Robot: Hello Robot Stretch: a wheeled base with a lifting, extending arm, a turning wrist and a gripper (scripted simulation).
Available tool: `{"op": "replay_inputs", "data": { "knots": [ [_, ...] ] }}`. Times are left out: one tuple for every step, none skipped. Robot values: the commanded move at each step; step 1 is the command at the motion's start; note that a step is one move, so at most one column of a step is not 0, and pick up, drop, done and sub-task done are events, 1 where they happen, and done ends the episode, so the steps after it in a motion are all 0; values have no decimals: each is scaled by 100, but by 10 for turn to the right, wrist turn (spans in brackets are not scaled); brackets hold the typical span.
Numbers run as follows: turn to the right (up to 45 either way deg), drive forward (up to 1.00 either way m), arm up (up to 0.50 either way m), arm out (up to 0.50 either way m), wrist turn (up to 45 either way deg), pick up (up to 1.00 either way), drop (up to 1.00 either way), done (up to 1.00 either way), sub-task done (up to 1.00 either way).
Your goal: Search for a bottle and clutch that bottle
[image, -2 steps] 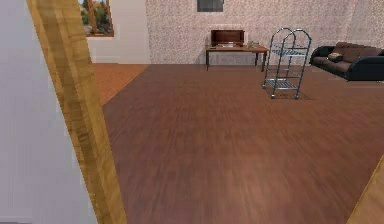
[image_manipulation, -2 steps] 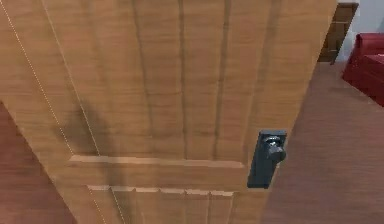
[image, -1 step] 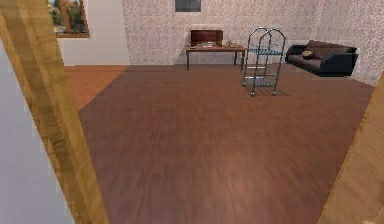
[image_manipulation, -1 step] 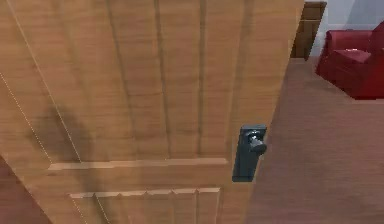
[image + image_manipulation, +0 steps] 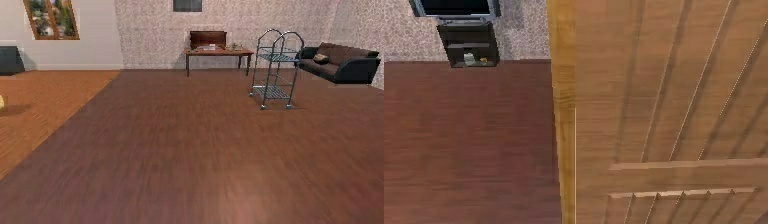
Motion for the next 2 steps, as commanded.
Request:
{"op": "replay_inputs", "data": {
  "knots": [
    [-390,0,0,0,0,0,0,0,0],
    [0,40,0,0,0,0,0,0,0]
  ]
}}
